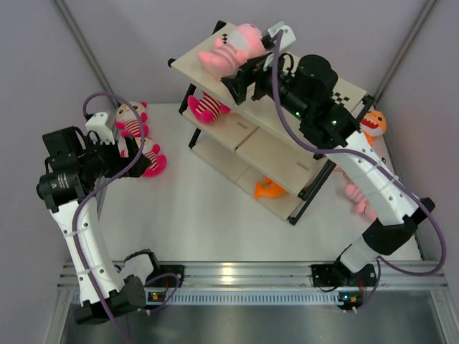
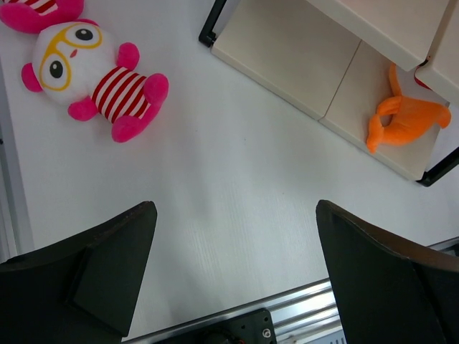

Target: Place and organize the stuffed toys onto the shelf

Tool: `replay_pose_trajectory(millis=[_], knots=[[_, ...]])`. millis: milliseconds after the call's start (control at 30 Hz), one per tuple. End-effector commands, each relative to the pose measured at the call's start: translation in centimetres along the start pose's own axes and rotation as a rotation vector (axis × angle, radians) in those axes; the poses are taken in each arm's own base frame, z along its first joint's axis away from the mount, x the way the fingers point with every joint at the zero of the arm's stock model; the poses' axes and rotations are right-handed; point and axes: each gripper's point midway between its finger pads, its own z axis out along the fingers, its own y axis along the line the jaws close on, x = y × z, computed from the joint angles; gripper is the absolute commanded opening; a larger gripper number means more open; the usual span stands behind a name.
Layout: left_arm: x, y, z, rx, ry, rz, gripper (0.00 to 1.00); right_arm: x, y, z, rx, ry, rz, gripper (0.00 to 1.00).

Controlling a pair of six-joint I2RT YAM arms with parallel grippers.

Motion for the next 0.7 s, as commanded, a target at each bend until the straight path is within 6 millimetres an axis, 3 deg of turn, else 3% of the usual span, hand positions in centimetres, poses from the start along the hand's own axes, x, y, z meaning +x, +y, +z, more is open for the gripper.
replay_pose_trajectory(millis=[0, 67, 100, 133, 167, 200, 233, 267, 300, 333, 367, 400, 433, 467, 500, 567, 633, 667], knots=[[-0.4, -0.3, 0.1, 0.027, -0.03, 0.043, 0.99, -11.9, -0.3, -9.0, 0.034, -0.213, -0.07, 0.85], [-0.1, -0.3, 0.3, 0.03, -0.022, 0.04, 0.99, -15.0, -2.3, -13.3, 0.159, -0.273, -0.07, 0.86], [-0.1, -0.3, 0.3, 0.032, -0.02, 0.037, 0.99, -15.5, -3.4, -14.7, 0.221, -0.281, -0.071, 0.86], [0.1, -0.2, 0.5, 0.034, -0.015, 0.033, 0.99, -15.3, -6.1, -16.5, 0.382, -0.27, -0.05, 0.86], [0.1, -0.3, 0.6, 0.044, -0.011, 0.029, 0.99, -16.2, -7.9, -19.7, 0.493, -0.299, -0.033, 0.86], [0.3, -0.4, 0.7, 0.051, -0.007, 0.024, 0.99, -16.0, -9.6, -21.6, 0.603, -0.297, -0.022, 0.86], [0.3, -0.4, 0.8, 0.056, -0.006, 0.024, 0.99, -14.2, -12.3, -23.5, 0.786, -0.267, -0.011, 0.86], [0.4, -0.4, 0.9, 0.057, -0.002, 0.02, 0.99, -14.6, -13.8, -27.1, 0.901, -0.3, -0.004, 0.86], [0.4, -0.4, 0.9, 0.058, -0.003, 0.02, 0.99, -14.0, -14.9, -29.0, 0.989, -0.287, -0.035, 0.87], [0.4, -0.4, 0.8, 0.057, -0.003, 0.023, 0.99, -11.4, -16.2, -30.1, 1.098, -0.229, -0.057, 0.88], [0.4, -0.4, 0.8, 0.055, -0.003, 0.025, 0.99, -12.2, -17.0, -33.4, 1.185, -0.292, -0.046, 0.88], [0.4, -0.3, 0.8, 0.051, -0.002, 0.026, 0.99, -11.8, -17.4, -35.0, 1.24, -0.289, -0.062, 0.88], [0.4, -0.1, 0.8, 0.045, -0.002, 0.032, 0.99, -9.9, -18.1, -35.8, 1.311, -0.252, -0.079, 0.88], [0.3, -0.1, 0.8, 0.044, -0.003, 0.035, 0.99, -9.1, -18.5, -37.9, 1.389, -0.264, -0.1, 0.88], [0.4, -0.1, 0.9, 0.047, 0.0, 0.034, 0.99, -10.1, -18.4, -39.2, 1.413, -0.314, -0.095, 0.88], [0.4, -0.2, 0.9, 0.053, -0.001, 0.034, 0.99, -8.4, -19.7, -39.4, 1.482, -0.262, -0.145, 0.87], [0.3, -0.3, 1.0, 0.062, 0.001, 0.033, 0.99, -7.2, -20.7, -37.4, 1.418, -0.17, -0.157, 0.87], [0.3, -0.4, 1.0, 0.066, 0.0, 0.036, 0.99, -5.3, -23.3, -36.4, 1.449, -0.06, -0.168, 0.87]])
